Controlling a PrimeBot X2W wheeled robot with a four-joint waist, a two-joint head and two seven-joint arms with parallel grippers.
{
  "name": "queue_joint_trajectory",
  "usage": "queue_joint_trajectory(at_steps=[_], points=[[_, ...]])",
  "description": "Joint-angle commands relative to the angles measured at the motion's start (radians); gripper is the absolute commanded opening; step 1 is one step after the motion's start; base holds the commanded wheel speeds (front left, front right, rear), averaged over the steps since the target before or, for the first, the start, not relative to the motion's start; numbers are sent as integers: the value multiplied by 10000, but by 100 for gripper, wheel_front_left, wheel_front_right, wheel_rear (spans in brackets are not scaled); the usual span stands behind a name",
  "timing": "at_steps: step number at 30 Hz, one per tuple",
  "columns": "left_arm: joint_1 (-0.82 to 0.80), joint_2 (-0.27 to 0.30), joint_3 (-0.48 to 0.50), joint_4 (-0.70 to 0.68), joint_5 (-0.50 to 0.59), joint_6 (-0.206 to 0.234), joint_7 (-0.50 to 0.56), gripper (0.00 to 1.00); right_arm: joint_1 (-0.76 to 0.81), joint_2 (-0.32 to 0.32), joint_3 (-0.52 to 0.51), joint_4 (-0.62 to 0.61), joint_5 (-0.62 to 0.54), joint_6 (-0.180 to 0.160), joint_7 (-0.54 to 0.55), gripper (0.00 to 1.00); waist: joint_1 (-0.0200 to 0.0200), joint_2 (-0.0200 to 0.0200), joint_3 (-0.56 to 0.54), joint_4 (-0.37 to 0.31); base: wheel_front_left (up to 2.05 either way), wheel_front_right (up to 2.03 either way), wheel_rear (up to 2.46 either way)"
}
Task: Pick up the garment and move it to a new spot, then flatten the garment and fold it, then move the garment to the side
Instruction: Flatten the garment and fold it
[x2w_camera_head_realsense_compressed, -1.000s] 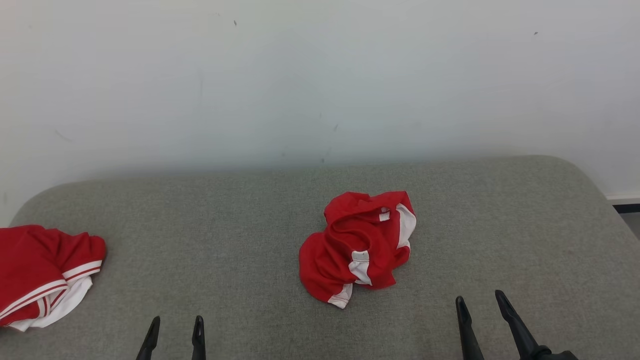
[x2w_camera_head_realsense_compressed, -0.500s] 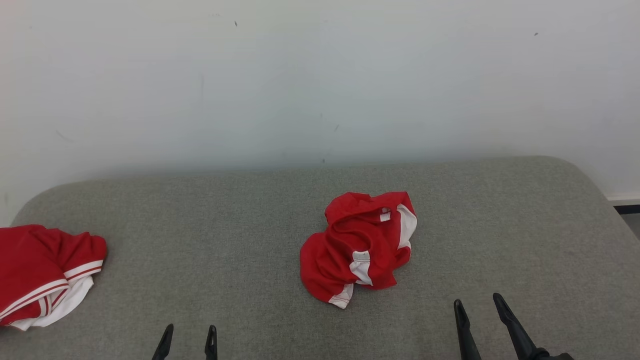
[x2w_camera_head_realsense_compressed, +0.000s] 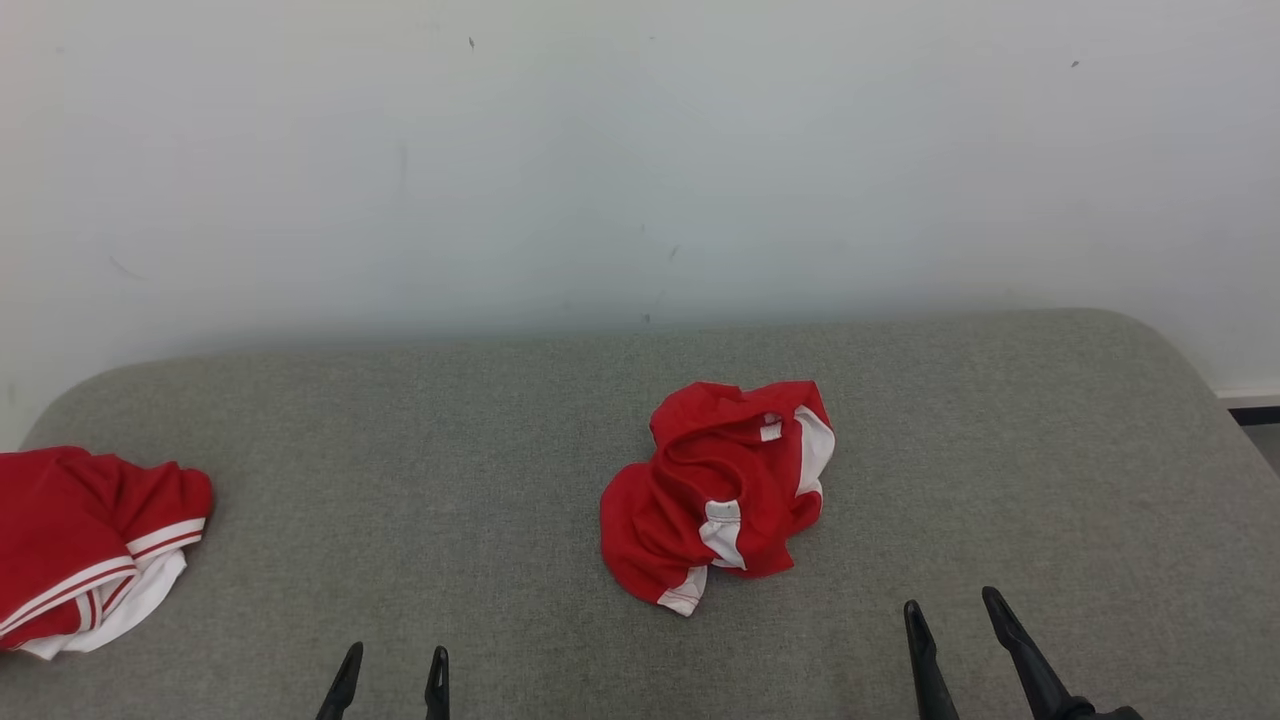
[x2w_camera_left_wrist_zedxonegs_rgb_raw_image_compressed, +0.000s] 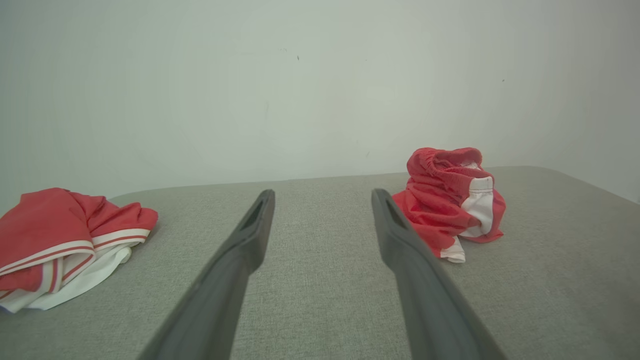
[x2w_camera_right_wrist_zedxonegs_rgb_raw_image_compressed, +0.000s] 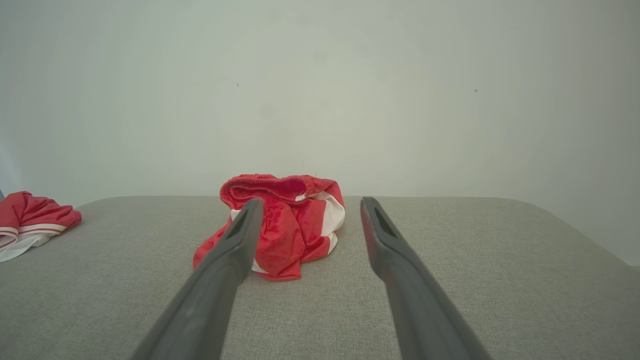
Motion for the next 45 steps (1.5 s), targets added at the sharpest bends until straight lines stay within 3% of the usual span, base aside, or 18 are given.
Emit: queue_joint_trajectory(at_steps=[1, 17, 22, 39, 45], points=[[-57, -8, -12, 59, -90, -27, -31, 100, 97, -1, -31, -32, -65, -22, -3, 100, -1, 0, -6, 9, 0, 0, 0], [-124, -8, 73, 146, -23, -137, -31, 100, 3, -1, 32, -28, 56, -22, -2, 100, -1, 0, -6, 85, 0, 0, 0], [-904, 277, -547, 427, 433, -385, -31, 100, -87, 0, 141, -22, -17, -22, -2, 100, -1, 0, 155, -54, 0, 0, 0], [-5948, 1396, -5231, 3420, -1037, -496, -31, 100, -711, 0, 194, -368, 52, -22, -1, 100, -1, 0, 1480, -1513, 0, 0, 0], [-7276, 1466, -6324, 4822, -1401, -497, -31, 100, -907, -1, 209, -418, 144, -22, -1, 100, -1, 0, 1821, -1866, 0, 0, 0]])
